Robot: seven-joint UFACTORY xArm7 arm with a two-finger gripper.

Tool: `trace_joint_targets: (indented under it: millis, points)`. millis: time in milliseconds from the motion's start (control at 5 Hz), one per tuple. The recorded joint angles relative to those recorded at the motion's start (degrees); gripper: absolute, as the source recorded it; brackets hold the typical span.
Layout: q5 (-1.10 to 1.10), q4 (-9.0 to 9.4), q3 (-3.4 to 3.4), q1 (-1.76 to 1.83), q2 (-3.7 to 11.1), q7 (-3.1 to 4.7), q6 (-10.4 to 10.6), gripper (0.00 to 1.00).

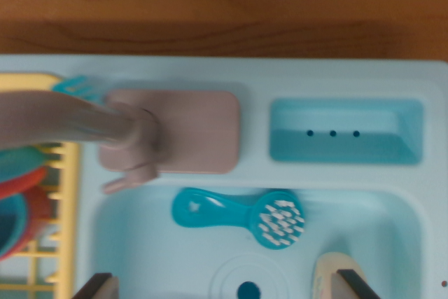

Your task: Pick detergent from the sink

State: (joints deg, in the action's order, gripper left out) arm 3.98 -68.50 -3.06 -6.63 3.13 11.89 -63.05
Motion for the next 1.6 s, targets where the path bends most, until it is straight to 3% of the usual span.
trace_joint_targets:
  millis: [200,400,600,800,1000,1200,1400,1600]
  points:
    - [0.26,2.25,-0.54,-0.4,0.55,0.9,2.7,0.0]
    - [0.26,2.25,-0.54,-0.4,0.55,0.9,2.7,0.0]
    - [0.52,4.46,-1.07,-0.8,1.09,1.78,5.3,0.0]
    - [0.52,4.46,-1.07,-0.8,1.09,1.78,5.3,0.0]
    - [0.77,6.58,-1.58,-1.18,1.62,2.63,7.9,0.0]
    - [0.77,6.58,-1.58,-1.18,1.62,2.63,7.9,0.0]
    - [1.0,8.61,-2.06,-1.54,2.11,3.44,10.3,0.0]
    - [1.0,8.61,-2.06,-1.54,2.11,3.44,10.3,0.0]
